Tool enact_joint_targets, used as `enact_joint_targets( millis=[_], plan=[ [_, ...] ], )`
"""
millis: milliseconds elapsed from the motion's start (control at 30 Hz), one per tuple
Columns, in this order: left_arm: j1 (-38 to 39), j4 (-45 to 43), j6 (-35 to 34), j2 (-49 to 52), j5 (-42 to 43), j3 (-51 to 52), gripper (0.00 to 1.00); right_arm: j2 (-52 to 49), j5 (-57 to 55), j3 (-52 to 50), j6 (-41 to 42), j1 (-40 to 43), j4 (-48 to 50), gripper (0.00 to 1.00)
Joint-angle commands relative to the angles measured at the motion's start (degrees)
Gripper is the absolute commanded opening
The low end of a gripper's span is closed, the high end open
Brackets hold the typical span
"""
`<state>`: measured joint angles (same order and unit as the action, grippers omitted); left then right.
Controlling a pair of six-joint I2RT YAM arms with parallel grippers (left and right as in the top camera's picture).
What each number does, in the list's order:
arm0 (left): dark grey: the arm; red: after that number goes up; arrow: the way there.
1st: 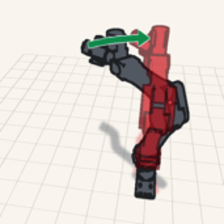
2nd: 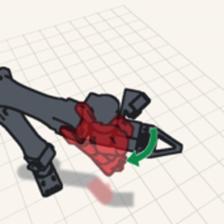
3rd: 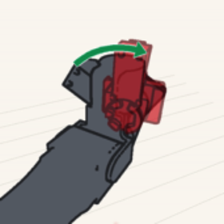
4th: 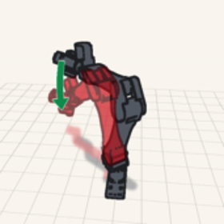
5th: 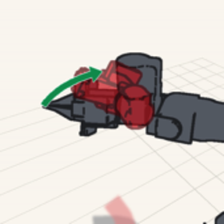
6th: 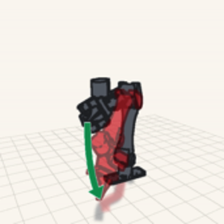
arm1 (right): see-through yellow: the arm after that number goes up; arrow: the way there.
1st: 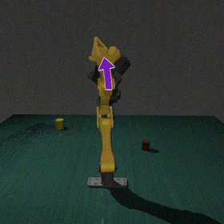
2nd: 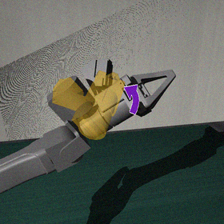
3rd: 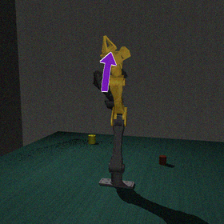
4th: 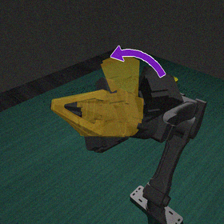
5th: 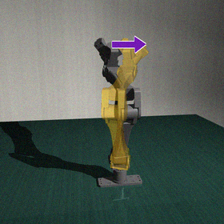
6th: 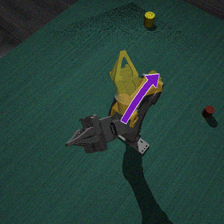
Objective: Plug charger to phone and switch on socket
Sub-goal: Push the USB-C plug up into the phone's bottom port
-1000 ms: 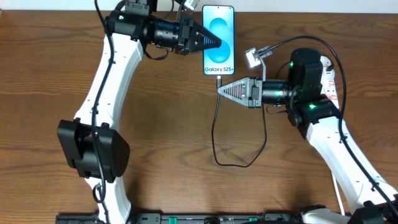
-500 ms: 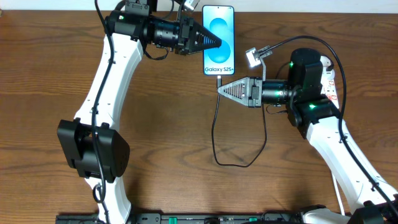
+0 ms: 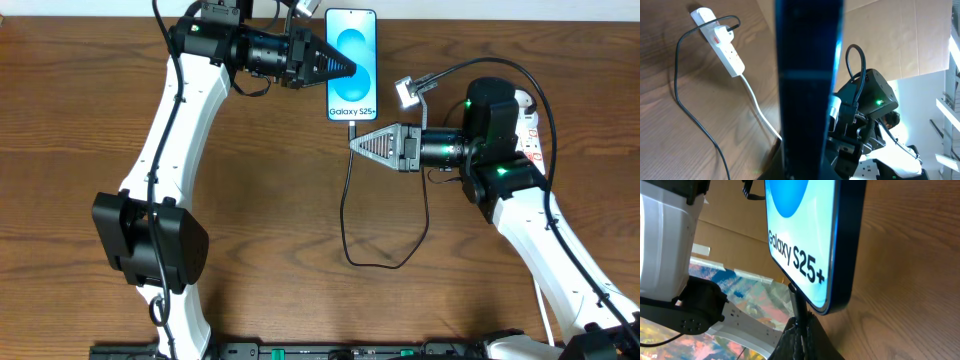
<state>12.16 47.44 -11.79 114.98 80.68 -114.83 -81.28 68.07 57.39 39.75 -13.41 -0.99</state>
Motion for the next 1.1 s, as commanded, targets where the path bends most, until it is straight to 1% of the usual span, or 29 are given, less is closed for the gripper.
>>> enact_joint_targets(
  millis=[0, 533, 767, 1067],
  plan=[
    [-0.2, -0.2, 0.3, -0.2, 2.9, -0.5, 0.07, 0.5, -0.7, 0.0, 1.0, -0.2, 0.2, 0.01],
    [-0.2, 0.0, 0.3, -0.2, 2.9, -0.5, 0.07, 0.5, -2.2, 0.0, 3.6, -0.2, 1.5, 0.01],
    [0.6, 0.0, 0.3, -0.2, 2.9, -0.5, 0.07, 0.5, -2.4, 0.0, 6.0, -0.2, 3.3, 0.01],
    [0.8, 0.0, 0.3, -0.2, 2.8, -0.5, 0.07, 0.5, -3.9, 0.0, 6.8, -0.1, 5.9, 0.01]
  ],
)
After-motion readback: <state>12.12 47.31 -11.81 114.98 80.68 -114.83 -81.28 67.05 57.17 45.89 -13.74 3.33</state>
